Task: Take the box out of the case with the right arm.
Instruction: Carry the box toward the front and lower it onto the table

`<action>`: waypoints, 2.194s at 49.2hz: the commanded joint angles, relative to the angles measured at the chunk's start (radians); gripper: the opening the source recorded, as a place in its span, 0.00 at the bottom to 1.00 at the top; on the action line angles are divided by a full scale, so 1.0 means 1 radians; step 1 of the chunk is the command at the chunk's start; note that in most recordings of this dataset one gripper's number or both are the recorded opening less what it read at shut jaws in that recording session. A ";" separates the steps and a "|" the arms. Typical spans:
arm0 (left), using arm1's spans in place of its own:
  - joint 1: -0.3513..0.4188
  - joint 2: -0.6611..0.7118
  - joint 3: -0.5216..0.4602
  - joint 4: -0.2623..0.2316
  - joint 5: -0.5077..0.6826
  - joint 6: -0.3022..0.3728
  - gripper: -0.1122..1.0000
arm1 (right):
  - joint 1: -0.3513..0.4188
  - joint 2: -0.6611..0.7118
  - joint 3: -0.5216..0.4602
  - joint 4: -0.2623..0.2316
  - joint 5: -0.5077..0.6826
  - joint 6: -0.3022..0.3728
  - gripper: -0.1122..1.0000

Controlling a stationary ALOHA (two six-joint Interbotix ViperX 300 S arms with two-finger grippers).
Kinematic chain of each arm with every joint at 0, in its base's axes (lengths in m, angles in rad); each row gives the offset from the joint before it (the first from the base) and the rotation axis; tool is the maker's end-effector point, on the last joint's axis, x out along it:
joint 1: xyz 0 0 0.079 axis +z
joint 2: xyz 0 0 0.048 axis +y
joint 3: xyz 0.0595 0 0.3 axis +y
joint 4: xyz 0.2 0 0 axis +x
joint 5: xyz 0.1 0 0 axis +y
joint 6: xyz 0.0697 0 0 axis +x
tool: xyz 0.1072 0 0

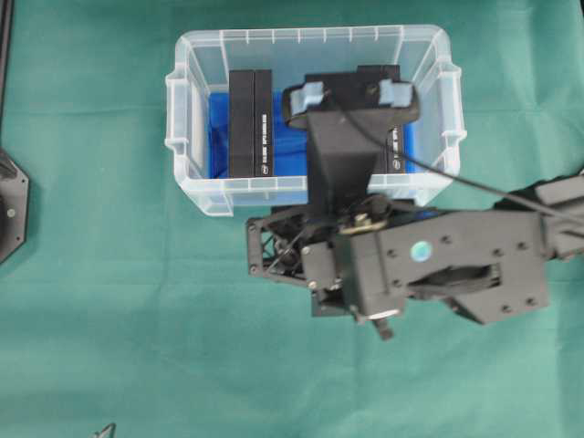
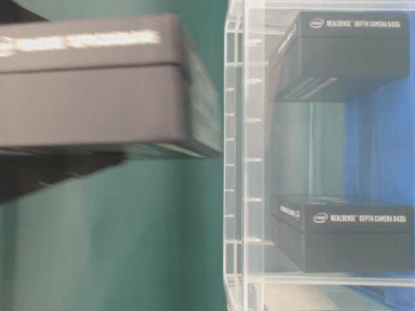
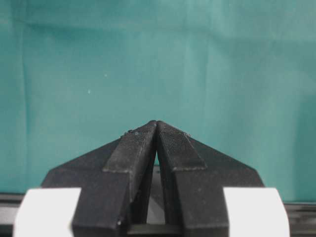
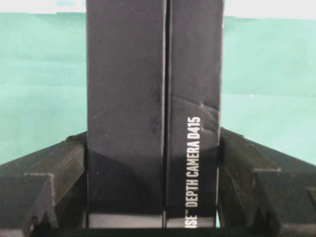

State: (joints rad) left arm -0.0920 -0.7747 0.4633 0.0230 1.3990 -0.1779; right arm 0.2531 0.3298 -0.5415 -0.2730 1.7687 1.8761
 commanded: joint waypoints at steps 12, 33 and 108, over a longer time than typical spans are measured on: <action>-0.005 0.003 -0.020 0.003 -0.002 -0.002 0.12 | 0.008 0.003 0.179 0.026 -0.189 0.049 0.69; -0.005 0.009 -0.020 0.003 -0.003 -0.002 0.12 | 0.040 0.000 0.460 0.057 -0.535 0.190 0.69; -0.005 0.011 -0.020 0.002 -0.003 -0.003 0.12 | 0.052 -0.075 0.399 0.015 -0.428 0.209 0.93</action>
State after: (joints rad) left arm -0.0936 -0.7670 0.4617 0.0230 1.4005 -0.1795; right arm 0.3053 0.3129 -0.0874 -0.2332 1.2947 2.0862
